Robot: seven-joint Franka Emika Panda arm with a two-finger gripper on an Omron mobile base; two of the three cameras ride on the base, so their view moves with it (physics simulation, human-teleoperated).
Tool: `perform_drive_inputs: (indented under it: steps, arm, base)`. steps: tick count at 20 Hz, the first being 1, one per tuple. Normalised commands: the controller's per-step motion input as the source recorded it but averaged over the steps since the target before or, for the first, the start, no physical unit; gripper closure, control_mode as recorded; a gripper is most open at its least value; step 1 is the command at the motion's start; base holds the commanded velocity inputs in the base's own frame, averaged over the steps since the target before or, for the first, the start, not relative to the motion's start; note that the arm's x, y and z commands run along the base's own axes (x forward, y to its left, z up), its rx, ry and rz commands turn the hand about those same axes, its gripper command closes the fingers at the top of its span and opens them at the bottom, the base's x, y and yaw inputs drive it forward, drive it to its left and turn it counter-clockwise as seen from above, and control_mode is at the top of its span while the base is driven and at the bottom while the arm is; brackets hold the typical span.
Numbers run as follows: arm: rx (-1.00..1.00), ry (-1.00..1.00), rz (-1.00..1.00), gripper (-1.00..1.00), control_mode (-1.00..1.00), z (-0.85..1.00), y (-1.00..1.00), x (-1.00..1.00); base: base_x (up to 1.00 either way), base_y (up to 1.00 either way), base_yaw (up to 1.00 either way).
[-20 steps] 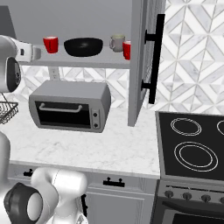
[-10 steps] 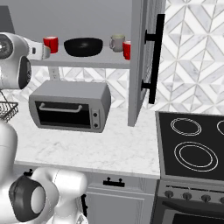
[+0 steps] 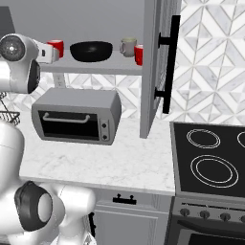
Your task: Gather all objects into one cabinet and sort the glasses and bowls to opposite sides.
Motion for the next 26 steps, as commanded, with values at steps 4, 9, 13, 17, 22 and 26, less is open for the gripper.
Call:
perform_drive_inputs:
  steps: [4, 9, 13, 17, 22, 26]
  arm:
    - [-0.03, 0.00, 0.00, -1.00, -1.00, 0.00, 0.00, 0.23]
    - [-0.05, 0.00, 0.00, -1.00, -1.00, 0.00, 0.00, 0.27]
    - [-0.06, 0.00, 0.00, -1.00, -1.00, 0.00, 0.00, 0.30]
    - [-0.07, 0.00, -0.02, -1.00, -1.00, 0.00, 0.00, 0.29]
    - [0.00, 0.00, 0.00, -1.00, -1.00, 0.00, 0.00, 0.07]
    - [0.00, 0.00, 0.00, -1.00, -1.00, 0.00, 0.00, 0.19]
  base:
    - [0.00, 0.00, 0.00]
    - [0.00, 0.00, 0.00]
    - [0.00, 0.00, 0.00]
    - [0.00, 0.00, 0.00]
    - [0.00, 0.00, 0.00]
    - [0.00, 0.00, 0.00]
